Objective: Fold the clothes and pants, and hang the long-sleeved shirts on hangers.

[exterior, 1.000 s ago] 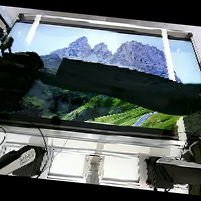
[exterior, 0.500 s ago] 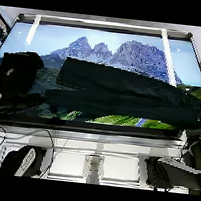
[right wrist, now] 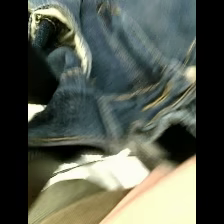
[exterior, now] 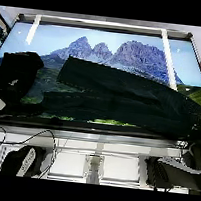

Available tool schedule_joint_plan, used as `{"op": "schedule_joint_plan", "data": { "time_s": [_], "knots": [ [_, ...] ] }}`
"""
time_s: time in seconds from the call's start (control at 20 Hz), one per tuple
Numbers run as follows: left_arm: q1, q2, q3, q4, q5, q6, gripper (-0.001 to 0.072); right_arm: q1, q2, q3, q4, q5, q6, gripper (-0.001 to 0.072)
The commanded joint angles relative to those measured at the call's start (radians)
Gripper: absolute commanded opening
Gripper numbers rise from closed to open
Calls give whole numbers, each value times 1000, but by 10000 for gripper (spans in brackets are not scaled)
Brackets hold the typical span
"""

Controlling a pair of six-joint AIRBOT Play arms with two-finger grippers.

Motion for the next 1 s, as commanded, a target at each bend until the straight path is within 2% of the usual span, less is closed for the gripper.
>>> {"op": "schedule_joint_plan", "data": {
  "time_s": [0.0, 0.05, 0.25, 0.35, 0.4, 0.5, 0.6, 0.8, 0.95],
  "knots": [
    [1, 2, 2, 12, -2, 0, 275, 0, 23, -19, -72, -11, 85, 353],
    [1, 0, 14, 12, -3, 0, 310, 0, 40, -19, -72, -24, 91, 398],
    [1, -38, 155, 23, 2, 8, 311, 0, 81, 49, -67, -37, 138, 452],
    [1, -98, 274, 37, 5, 8, 318, 0, 90, 120, -12, -44, 154, 475],
    [1, -150, 340, 25, 5, 7, 402, 2, 93, 157, 39, -53, 155, 475],
    [0, -286, 462, -57, 5, 14, 425, 5, 99, 220, 192, -101, 142, 475],
    [-4, -459, 571, -180, 5, 68, 425, 39, 98, 254, 296, -152, 93, 475],
    [-27, -858, 806, -446, 4, 135, 426, 203, 78, 254, 205, -212, 31, 475],
    [-67, -1070, 982, -502, 30, 134, 427, 330, 34, 254, 125, -298, -8, 475]
  ]
}}
